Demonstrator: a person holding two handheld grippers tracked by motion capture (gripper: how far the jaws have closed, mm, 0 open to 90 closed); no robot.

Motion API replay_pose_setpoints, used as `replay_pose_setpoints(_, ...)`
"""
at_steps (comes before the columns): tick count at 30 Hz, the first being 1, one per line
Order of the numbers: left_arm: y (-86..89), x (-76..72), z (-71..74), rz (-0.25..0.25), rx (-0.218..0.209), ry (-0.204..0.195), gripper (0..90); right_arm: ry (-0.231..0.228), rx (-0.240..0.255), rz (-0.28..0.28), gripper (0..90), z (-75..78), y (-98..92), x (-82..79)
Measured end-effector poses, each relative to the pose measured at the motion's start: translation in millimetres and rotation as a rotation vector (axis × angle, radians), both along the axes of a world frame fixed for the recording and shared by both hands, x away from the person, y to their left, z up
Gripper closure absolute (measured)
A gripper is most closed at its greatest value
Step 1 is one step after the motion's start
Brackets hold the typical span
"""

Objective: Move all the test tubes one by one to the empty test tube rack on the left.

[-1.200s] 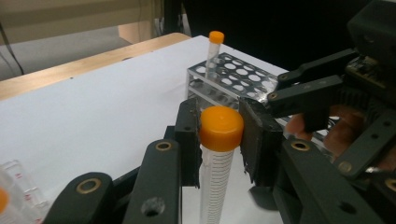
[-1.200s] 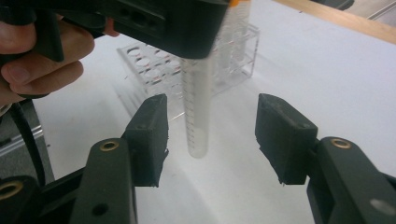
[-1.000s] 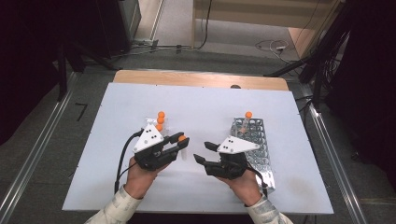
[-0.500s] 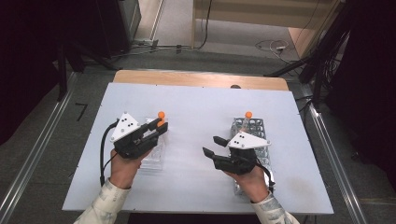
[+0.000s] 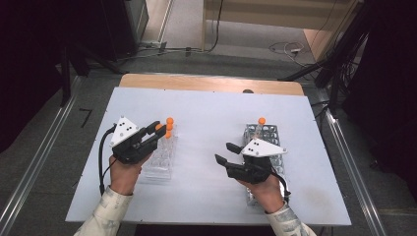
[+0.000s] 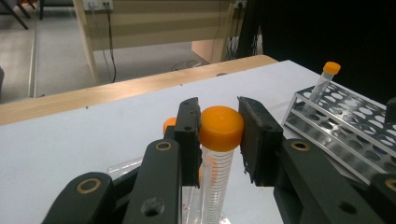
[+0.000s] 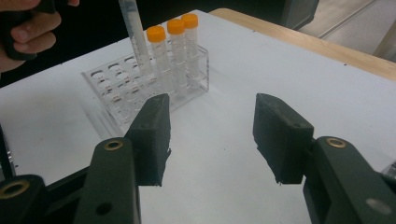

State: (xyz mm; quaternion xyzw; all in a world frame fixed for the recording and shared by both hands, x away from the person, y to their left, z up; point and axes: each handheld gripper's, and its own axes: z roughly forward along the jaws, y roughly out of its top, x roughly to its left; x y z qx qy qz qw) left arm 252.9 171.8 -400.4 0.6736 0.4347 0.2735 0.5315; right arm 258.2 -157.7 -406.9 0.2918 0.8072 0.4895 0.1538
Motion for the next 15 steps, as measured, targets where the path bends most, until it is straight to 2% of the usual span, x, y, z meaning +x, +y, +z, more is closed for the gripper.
replay_pose_setpoints(8,-12.2,-2.8,-10.6,0.015,0.070,0.005,70.1,-0.004,0.005,-0.002,45.3,1.3,-1.8,-0.5)
replay_pose_setpoints(15,-20.1,-9.0,-18.7,0.071,0.120,0.004,70.0,-0.011,0.010,-0.006,45.7,3.8,-3.8,-1.3)
